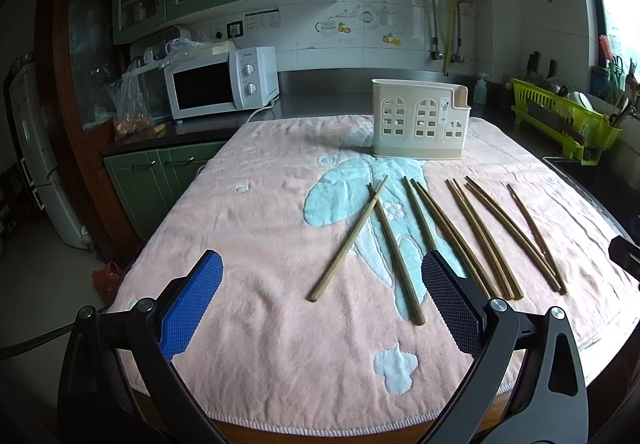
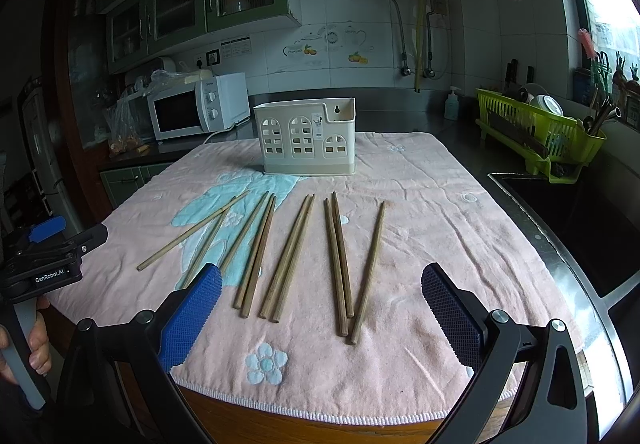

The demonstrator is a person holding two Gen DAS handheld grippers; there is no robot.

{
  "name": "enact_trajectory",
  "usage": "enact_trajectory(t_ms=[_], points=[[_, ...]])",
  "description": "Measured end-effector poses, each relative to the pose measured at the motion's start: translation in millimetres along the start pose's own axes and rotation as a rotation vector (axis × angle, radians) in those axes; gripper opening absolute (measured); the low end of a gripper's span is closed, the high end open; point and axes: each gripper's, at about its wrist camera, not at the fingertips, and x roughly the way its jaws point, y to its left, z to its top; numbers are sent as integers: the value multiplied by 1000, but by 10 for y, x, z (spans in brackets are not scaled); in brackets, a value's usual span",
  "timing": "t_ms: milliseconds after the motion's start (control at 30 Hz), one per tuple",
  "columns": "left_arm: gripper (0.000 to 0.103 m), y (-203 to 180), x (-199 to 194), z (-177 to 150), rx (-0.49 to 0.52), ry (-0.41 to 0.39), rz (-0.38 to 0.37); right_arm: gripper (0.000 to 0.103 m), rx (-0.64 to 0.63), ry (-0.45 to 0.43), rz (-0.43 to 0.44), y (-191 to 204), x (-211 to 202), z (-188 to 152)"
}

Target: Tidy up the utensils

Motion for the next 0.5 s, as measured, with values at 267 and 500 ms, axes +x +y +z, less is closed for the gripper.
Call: enact_trajectory(t_ms=[267, 500], points=[[98, 17, 100, 23, 2, 10, 8, 97, -3, 13, -6, -23, 49, -4], [98, -7, 184, 39, 16, 16, 4, 97, 1, 27, -18, -48, 139, -4]])
